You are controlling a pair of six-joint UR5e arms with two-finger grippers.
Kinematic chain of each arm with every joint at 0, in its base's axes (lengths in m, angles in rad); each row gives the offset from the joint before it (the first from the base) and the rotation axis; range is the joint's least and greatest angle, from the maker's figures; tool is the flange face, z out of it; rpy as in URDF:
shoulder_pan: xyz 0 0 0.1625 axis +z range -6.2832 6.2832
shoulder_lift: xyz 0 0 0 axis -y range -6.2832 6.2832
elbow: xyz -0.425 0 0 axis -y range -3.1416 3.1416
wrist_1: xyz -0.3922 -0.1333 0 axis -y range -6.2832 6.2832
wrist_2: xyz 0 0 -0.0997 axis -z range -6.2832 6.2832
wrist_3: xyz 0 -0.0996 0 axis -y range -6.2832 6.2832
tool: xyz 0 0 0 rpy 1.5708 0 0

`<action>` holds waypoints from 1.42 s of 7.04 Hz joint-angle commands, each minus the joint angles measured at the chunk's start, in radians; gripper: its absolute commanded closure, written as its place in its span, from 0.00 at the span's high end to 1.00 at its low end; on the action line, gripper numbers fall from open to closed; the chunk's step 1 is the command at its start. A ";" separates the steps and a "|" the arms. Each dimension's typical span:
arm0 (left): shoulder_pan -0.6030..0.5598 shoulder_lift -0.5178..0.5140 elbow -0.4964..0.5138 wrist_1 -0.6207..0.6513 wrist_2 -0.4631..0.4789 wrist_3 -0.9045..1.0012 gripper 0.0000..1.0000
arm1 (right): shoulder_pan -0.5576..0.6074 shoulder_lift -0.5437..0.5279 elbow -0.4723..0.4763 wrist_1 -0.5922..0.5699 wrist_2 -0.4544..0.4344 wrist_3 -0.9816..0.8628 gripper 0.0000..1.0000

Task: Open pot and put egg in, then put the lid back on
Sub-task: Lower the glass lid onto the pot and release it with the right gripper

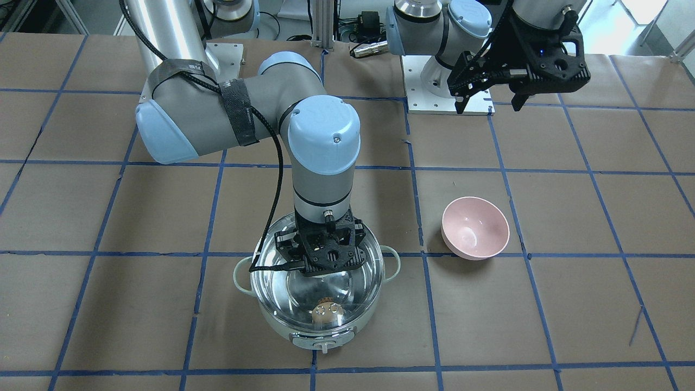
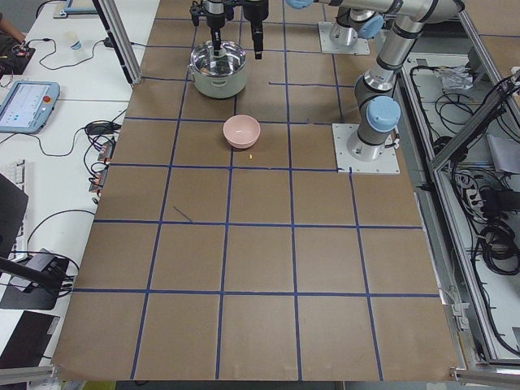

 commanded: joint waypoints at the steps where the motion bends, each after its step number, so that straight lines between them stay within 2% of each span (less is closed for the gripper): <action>1: 0.001 0.000 -0.001 0.014 -0.001 -0.001 1.00 | 0.000 0.002 -0.003 0.000 -0.027 -0.003 1.00; 2: 0.002 0.000 -0.001 0.015 0.001 -0.001 1.00 | -0.002 -0.004 -0.014 0.001 -0.021 -0.003 1.00; 4: 0.002 0.000 -0.001 0.017 -0.001 -0.007 1.00 | -0.054 -0.108 -0.009 0.026 0.020 -0.035 1.00; 6: 0.002 0.000 -0.001 0.017 -0.001 -0.011 1.00 | -0.198 -0.295 0.052 0.258 0.049 -0.084 1.00; 8: 0.002 0.000 -0.002 0.023 -0.002 -0.012 1.00 | -0.261 -0.474 0.214 0.275 0.046 -0.090 1.00; 10: 0.002 -0.001 -0.002 0.031 -0.002 -0.011 1.00 | -0.243 -0.498 0.210 0.279 0.043 -0.080 1.00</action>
